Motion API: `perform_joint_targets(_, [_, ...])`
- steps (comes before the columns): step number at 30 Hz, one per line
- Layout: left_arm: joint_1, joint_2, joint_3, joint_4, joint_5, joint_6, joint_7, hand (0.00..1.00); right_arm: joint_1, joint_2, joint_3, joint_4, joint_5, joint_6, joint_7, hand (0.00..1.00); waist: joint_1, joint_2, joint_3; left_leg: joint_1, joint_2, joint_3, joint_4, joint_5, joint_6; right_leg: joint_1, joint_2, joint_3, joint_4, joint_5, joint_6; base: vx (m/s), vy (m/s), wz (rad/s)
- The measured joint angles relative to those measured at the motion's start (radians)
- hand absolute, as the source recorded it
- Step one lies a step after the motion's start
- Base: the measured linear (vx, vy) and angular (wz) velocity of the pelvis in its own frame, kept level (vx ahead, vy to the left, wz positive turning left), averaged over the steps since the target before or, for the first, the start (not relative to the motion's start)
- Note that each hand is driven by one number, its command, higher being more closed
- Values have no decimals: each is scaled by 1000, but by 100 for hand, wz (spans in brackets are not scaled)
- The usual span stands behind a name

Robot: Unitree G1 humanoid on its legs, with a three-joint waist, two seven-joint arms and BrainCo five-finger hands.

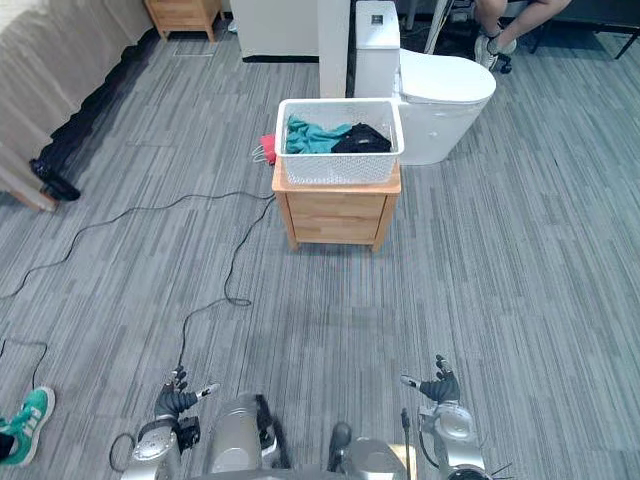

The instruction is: Pick up the laundry basket with both hands and put the clothes into the washing machine.

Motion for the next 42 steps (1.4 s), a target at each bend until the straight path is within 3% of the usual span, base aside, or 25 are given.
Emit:
perform_joint_targets(1, [13,9,8,3,1,0,1,0,18,15,2,2,-1,0,0,0,2,-43,-29,-13,-35,-2,59,13,58,-2,-46,13,64,-57,35,701,188,-19])
perform_joint_targets(2, [7,7,8,13,2,1,1,0,20,24,-2,15,-1,0,0,0,-6,-69,-43,-15,-55,7,118,-60,79,-59,-96,16,227,-97,86,571,139,-8])
perform_joint_targets(3, [2,4,2,20,2,1,0,0,19,25,-3,29,-2,0,1,0,-5,-75,-42,-3,-60,12,137,-92,84,-97,-117,21,342,-101,95,692,187,-5])
perform_joint_targets(4, [1,6,-4,30,3,1,-7,0,17,33,1,45,-10,2,2,0,-7,-93,-44,44,-80,25,153,-137,89,-206,-167,23,629,-63,165,639,183,7])
perform_joint_targets(5, [1,12,-6,36,7,5,-16,0,17,43,8,45,-15,2,3,0,-28,-104,-45,97,-106,23,159,-184,104,-300,-223,23,891,2,228,767,206,18])
perform_joint_targets(6, [1,14,-10,37,9,7,-17,0,15,47,10,46,-19,3,4,0,-33,-103,-44,132,-112,22,158,-202,109,-333,-245,24,979,-5,213,646,123,15])
perform_joint_targets(7, [2,15,-11,37,9,8,-16,0,15,49,24,45,-29,5,4,0,-31,-96,-39,219,-115,28,135,-227,111,-383,-264,11,1064,-27,167,505,80,-8])
perform_joint_targets(9, [-1,23,-14,36,9,8,-16,0,-1,49,53,36,-41,0,7,0,-31,-76,-35,333,-103,28,72,-235,112,-446,-267,-45,1013,-61,107,544,44,-7])
perform_joint_targets(10, [-8,26,-14,36,9,7,-16,0,-14,48,56,36,-47,-1,7,0,-37,-61,-37,385,-86,29,33,-234,111,-489,-254,-92,904,-75,83,488,-4,9])
perform_joint_targets(13, [-18,30,-13,36,9,6,-16,0,-29,46,55,36,-48,-2,7,0,-58,-53,-35,457,-52,31,-11,-242,94,-568,-217,-123,554,-20,75,519,-95,26])
perform_joint_targets(14, [-13,41,-13,37,10,5,-16,0,-24,45,54,36,-48,-1,7,0,-64,-55,-36,487,-50,34,-24,-260,40,-573,-197,-115,354,90,71,491,-158,39])
perform_joint_targets(15, [-10,52,-14,40,14,5,-17,0,7,44,54,38,-48,1,7,0,-67,-87,-49,518,-58,28,-18,-299,-25,-567,-187,-81,243,329,30,498,-181,34])
perform_joint_targets(16, [-15,37,-12,59,22,7,-16,0,14,31,51,44,-49,3,7,0,-67,-68,-48,536,-39,20,-12,-317,-45,-563,-175,-73,274,334,-12,576,-224,8])
perform_joint_targets(17, [-12,17,-13,70,35,10,-18,0,18,23,47,43,-51,13,9,0,-58,-43,-57,533,5,12,58,-310,-62,-557,-149,-75,309,273,-17,460,-197,-6])
perform_joint_targets(18, [-13,10,-12,69,39,9,-18,0,21,20,46,36,-52,14,11,0,-60,-40,-56,511,17,0,117,-307,-67,-551,-145,-83,322,253,-21,528,-263,6])
perform_joint_targets(19, [-19,-3,-7,67,41,9,-19,0,34,19,44,19,-52,16,18,0,-71,-31,-51,445,58,-20,292,-272,-105,-512,-130,-105,329,219,-35,347,-221,22])
perform_joint_targets(20, [-18,-12,-1,63,41,9,-19,0,44,19,43,7,-52,20,21,0,-75,-26,-48,410,82,-31,391,-236,-109,-482,-120,-115,323,205,-40,401,-248,24])
perform_joint_targets(21, [-10,-27,2,50,39,9,-19,0,65,20,44,-23,-48,21,21,0,-69,-16,-42,342,144,-39,575,-162,-111,-411,-93,-122,290,187,-54,304,-157,-6])
perform_joint_targets(23, [-9,-35,2,39,38,10,-19,0,83,32,40,-51,-44,21,21,0,-51,-21,-44,271,194,1,699,-192,-65,-332,-71,-113,233,175,-61,338,-139,-19])
perform_joint_targets(26, [-9,-44,2,-7,34,9,-19,0,83,42,8,-90,-32,19,18,0,-49,-18,-49,217,173,32,477,-202,-50,-274,-61,-104,153,181,-47,255,-57,-9])
perform_joint_targets(27, [-9,-44,3,-17,30,9,-18,0,80,42,2,-92,-30,18,17,0,-42,-9,-55,219,159,24,399,-202,-50,-276,-58,-97,150,182,-44,241,57,-31])
perform_joint_targets(29, [10,-43,17,-81,18,8,-15,0,84,40,-21,-135,-29,20,0,0,-26,33,-73,278,112,-6,95,-183,-68,-278,-35,-67,150,180,-23,253,107,-31])
perform_joint_targets(32, [42,-33,61,-217,-1,-2,5,0,114,55,-29,-277,-28,16,-6,0,-26,-9,-75,299,81,5,37,-180,-66,-277,-56,-58,132,181,-3,161,86,-7])
perform_joint_targets(35, [56,-20,83,-297,-4,-7,8,0,91,43,-39,-353,-31,-15,-22,0,-25,-33,-90,324,59,29,-6,-177,-61,-279,-70,-34,117,183,11,93,67,-14])
perform_joint_targets(42, [-14,-1,24,-276,1,-12,13,0,-41,-20,45,-264,-59,-9,-21,0,-27,-11,-94,330,28,59,-66,-161,-40,-299,-80,-5,82,206,32,18,28,-11])
